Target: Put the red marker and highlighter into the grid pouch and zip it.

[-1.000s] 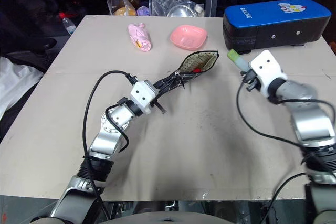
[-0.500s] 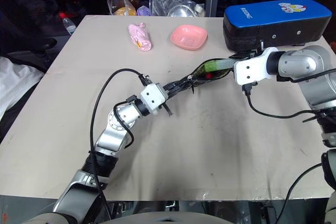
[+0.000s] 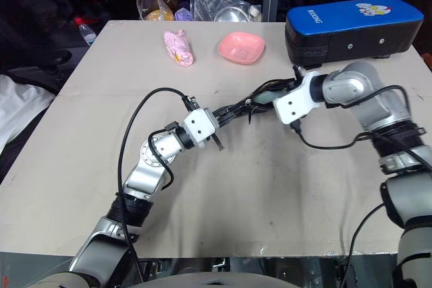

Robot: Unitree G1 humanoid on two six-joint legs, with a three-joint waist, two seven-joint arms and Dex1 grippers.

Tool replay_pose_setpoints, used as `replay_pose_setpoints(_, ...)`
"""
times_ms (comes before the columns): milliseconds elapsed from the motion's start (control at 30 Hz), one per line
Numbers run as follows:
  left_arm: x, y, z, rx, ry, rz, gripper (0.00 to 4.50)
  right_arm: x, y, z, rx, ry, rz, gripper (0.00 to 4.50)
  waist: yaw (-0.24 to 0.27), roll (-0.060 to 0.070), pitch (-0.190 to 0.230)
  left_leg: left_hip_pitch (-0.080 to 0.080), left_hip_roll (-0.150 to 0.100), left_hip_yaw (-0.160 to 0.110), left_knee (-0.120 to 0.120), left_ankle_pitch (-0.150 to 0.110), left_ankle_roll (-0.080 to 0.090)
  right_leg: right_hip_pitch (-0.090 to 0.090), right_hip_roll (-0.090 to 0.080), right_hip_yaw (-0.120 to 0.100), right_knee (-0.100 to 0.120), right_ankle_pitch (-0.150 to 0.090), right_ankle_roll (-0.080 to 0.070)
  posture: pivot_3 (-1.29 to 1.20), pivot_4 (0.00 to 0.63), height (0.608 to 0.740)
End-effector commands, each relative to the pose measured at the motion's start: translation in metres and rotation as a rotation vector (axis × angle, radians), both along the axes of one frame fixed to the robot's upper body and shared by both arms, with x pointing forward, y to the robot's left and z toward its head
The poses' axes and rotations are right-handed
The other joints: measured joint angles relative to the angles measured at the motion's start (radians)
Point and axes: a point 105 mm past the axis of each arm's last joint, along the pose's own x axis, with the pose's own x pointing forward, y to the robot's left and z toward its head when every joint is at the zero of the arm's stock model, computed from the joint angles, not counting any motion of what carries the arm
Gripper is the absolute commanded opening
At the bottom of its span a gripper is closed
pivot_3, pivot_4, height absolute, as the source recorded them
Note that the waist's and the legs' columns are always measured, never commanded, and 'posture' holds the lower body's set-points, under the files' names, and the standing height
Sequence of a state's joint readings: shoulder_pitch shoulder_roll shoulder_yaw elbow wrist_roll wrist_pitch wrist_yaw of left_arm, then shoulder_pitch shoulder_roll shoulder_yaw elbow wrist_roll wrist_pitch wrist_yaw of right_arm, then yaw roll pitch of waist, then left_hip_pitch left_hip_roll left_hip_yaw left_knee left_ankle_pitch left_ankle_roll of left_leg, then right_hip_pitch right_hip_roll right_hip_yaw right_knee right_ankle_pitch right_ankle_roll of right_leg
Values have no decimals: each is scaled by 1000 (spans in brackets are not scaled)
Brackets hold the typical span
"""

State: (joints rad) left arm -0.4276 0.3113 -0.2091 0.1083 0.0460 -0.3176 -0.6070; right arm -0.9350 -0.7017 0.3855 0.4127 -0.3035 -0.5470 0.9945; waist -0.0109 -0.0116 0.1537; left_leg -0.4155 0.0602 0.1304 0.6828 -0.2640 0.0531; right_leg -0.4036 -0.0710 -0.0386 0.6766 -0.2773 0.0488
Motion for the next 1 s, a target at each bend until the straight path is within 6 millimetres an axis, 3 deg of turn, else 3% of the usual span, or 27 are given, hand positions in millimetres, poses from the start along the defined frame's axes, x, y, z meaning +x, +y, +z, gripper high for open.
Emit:
replay_pose_setpoints(33,-6,-7,12,-18,-50,-30,0,3,1,14,54,-19,-12,788,3,1,0,0,0,0,0,0,0,0,0,0,0,0,0,0,150,740)
replay_pose_setpoints(200,-5,-6,12,-35,-44,-15,0,7,-5,20,73,-4,-39,3102,2,1,0,0,0,0,1,0,0,0,0,0,0,0,0,0,150,740)
replay_pose_setpoints(267,-4,-5,11,-41,-40,-7,0,6,-13,31,117,1,-63,4225,1,1,0,0,0,0,1,0,0,0,0,-1,0,0,0,0,150,740)
replay_pose_setpoints(500,-4,-3,8,-55,-22,11,0,-7,-45,82,420,131,-186,4225,5,2,1,0,0,-3,0,0,0,0,0,0,0,0,0,0,150,740)
replay_pose_setpoints(633,-4,-4,6,-60,-13,11,0,-30,-48,99,689,355,-245,4225,5,2,1,0,2,-4,0,0,0,0,0,-1,1,0,0,0,150,740)
replay_pose_setpoints(667,-4,-5,5,-62,-11,7,0,-42,-44,94,744,473,-253,4225,6,2,1,-1,2,-4,0,0,0,0,0,-1,1,0,0,0,150,740)
replay_pose_setpoints(767,-4,-9,5,-64,-6,-7,0,-86,-28,54,747,863,-277,4225,14,1,1,-1,2,-6,0,0,0,0,-1,-2,0,0,-1,0,150,740)
replay_pose_setpoints(833,-4,-11,4,-63,0,-17,0,-101,-20,27,745,1036,-351,4225,19,1,1,-2,2,-7,0,0,1,1,-2,-2,0,0,-1,0,150,740)
replay_pose_setpoints(1000,-7,-17,2,-60,13,-52,0,-88,-15,-15,826,1076,-584,4225,18,1,1,-1,0,-8,1,-1,2,0,-2,-1,1,1,-2,0,150,740)
